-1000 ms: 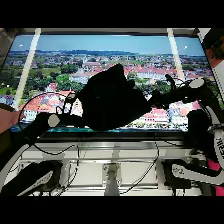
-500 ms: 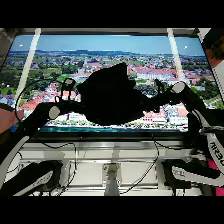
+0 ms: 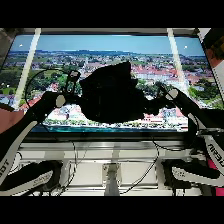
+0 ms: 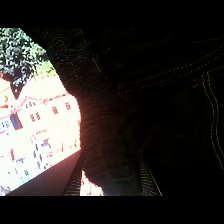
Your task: Fold the clothes and pants, and hang the long-sleeved shirts on hangers.
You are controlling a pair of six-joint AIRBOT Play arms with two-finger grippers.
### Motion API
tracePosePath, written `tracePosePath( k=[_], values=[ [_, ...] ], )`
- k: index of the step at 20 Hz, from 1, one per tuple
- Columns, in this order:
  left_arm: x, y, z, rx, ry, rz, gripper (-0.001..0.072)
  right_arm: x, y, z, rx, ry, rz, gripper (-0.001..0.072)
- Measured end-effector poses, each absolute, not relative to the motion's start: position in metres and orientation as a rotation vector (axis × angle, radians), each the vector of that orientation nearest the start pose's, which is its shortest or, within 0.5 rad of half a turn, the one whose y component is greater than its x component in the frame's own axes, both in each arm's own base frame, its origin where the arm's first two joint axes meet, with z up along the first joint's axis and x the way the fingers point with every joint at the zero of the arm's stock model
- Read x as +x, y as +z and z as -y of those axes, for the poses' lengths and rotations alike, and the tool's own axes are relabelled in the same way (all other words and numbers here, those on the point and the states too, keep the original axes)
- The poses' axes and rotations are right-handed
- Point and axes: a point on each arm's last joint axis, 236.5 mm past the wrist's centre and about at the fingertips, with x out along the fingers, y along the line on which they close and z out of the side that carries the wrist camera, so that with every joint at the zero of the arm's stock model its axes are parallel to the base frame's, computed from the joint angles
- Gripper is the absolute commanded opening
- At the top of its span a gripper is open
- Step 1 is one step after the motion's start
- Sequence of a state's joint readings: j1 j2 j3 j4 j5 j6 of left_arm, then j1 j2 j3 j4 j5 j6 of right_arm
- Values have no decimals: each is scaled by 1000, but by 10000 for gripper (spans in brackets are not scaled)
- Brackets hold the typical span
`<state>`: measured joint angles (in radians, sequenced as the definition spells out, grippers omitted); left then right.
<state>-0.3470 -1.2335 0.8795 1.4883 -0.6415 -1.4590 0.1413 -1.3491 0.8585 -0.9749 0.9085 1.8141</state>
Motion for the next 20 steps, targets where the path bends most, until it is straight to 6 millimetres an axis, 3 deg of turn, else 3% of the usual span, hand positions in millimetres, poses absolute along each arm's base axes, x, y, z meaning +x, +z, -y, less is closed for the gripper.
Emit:
tracePosePath(
  k=[3,4,5,6,11,13,16,19,20],
  values=[
    [373,-37,143,197,-377,-1056,396,339,-76,-151,726,70,-1428,347],
    [367,-39,138,198,-371,-1092,328,340,-77,-148,720,65,-1426,346],
    [362,-40,132,197,-364,-1120,112,339,-78,-144,714,61,-1432,344],
    [357,-41,126,198,-354,-1144,15,338,-78,-138,706,59,-1438,333],
    [353,-31,82,160,-262,-1184,13,342,-62,-98,678,85,-1460,302],
    [353,-28,69,87,-254,-1174,12,329,-56,-90,647,148,-1517,306],
    [340,-33,72,-135,-356,-1180,13,299,-47,-91,597,279,-1624,306],
    [328,-36,85,-414,-487,-1152,29,283,-35,-101,593,406,-1670,306],
    [326,-38,86,-480,-506,-1144,121,281,-32,-105,603,435,-1674,306]
  ],
)
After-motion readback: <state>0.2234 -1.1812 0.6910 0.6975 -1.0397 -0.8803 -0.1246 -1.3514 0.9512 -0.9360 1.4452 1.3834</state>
